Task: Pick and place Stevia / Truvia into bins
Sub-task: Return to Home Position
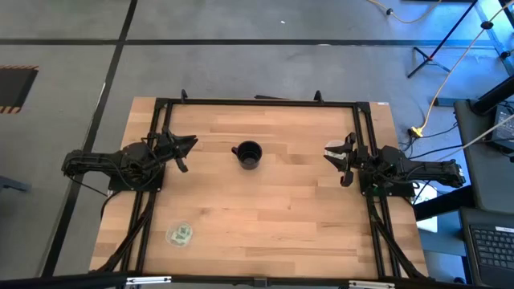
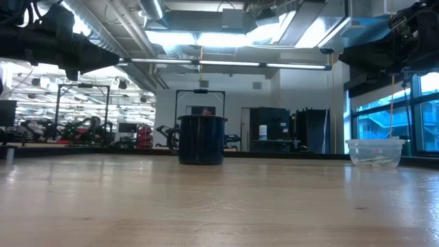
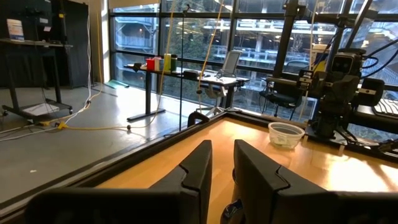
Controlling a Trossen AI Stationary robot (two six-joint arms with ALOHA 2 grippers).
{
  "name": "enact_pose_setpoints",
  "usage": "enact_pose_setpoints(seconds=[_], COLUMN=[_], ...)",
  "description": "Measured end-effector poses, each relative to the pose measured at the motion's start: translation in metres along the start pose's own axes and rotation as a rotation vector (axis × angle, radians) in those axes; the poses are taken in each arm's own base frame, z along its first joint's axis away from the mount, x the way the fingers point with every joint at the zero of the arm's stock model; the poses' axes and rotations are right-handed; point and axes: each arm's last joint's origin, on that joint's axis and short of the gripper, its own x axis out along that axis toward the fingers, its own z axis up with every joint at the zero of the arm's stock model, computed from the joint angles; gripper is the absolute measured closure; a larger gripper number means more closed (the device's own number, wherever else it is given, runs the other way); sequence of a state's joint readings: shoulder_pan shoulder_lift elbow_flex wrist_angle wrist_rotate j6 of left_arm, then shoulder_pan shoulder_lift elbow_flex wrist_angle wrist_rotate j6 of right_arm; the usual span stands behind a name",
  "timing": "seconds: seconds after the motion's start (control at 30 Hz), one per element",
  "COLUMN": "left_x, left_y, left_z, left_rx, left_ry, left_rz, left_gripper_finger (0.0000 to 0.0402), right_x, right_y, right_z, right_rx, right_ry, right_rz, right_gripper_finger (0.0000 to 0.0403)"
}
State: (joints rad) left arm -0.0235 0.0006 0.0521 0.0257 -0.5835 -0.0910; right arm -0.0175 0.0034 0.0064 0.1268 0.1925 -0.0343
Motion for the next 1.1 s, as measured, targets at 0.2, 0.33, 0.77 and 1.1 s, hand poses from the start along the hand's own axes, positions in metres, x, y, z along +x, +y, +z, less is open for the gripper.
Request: enact_pose_setpoints(seconds=[0.2,0.33,0.77,1.1], left_x=[0.0000,0.0000,0.0000,0.0000], left_y=[0.0000,0.0000,0.0000,0.0000], left_z=[0.0000,0.0000,0.0000,0.0000], left_rx=[0.000,0.000,0.000,0.000], left_ry=[0.000,0.000,0.000,0.000], left_rz=[0.000,0.000,0.000,0.000], left_gripper_finger=[0.0336,0.0339,0.0338,0.0336], right_x=[0.0000,0.0000,-0.0001,-0.0001], right_y=[0.0000,0.0000,-0.0002,-0.0002], right_z=[0.0001,0.0002,0.0042,0.0040], right_rx=[-0.028,-0.060,-0.040,-0.044], right_ry=[0.000,-0.002,-0.042,-0.040], right_rz=[0.000,0.000,-0.002,-0.002], right_gripper_finger=[0.0270,0.0270,0.0269,0.0270])
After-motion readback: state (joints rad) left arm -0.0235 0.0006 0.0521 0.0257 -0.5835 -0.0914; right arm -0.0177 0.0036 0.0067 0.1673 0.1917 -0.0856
